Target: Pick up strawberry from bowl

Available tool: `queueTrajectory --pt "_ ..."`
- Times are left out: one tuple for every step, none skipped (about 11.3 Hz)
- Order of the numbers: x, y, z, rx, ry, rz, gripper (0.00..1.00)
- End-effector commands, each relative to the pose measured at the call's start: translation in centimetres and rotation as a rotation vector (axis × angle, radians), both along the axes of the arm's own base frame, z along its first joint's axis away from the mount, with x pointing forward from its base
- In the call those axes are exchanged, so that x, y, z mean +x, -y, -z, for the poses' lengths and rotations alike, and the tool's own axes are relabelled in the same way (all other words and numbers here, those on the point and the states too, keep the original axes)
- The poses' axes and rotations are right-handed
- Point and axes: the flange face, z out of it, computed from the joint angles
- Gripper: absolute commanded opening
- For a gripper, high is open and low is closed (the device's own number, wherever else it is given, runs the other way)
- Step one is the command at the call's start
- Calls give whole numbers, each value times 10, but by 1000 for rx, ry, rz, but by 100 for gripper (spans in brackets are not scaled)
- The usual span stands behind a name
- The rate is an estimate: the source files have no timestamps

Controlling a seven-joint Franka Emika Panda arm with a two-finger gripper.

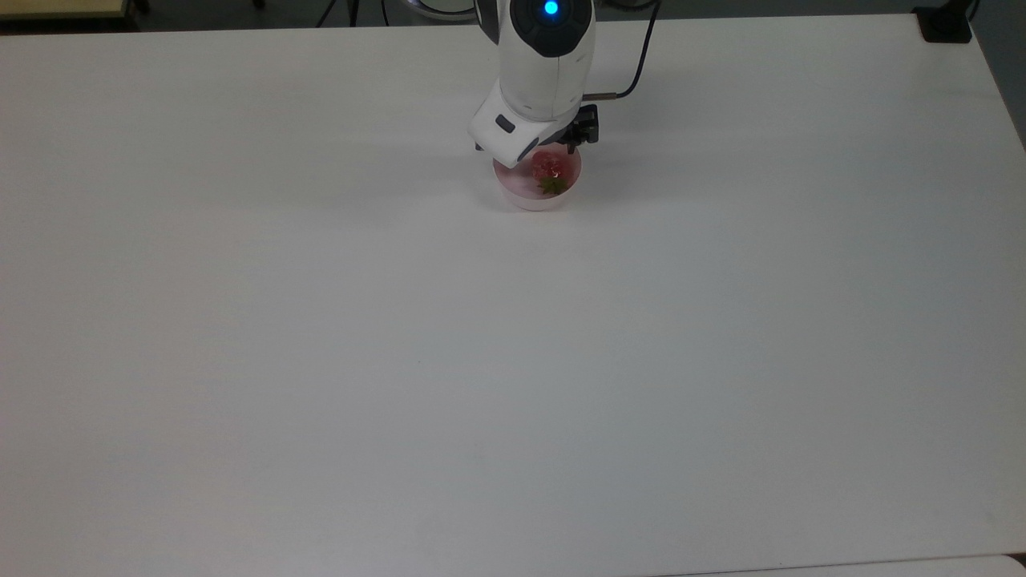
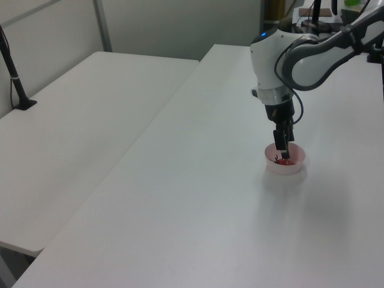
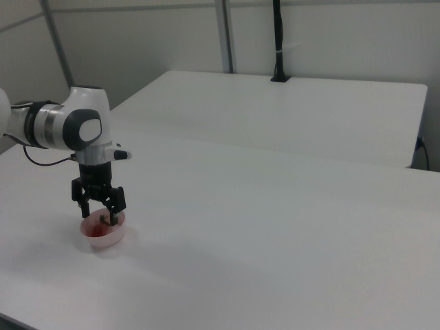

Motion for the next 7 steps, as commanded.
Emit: queueTrajectory --pt "-3 -4 13 26 26 -1 100" --pt "-7 -4 17 22 16 -3 98" --pt "-8 -4 19 20 12 -7 91" --pt "-11 -6 23 17 4 -13 82" --pt "-11 -6 24 16 6 -10 56" --pt "-14 -7 27 15 0 -12 55" --pt "-14 -12 30 19 16 -18 58"
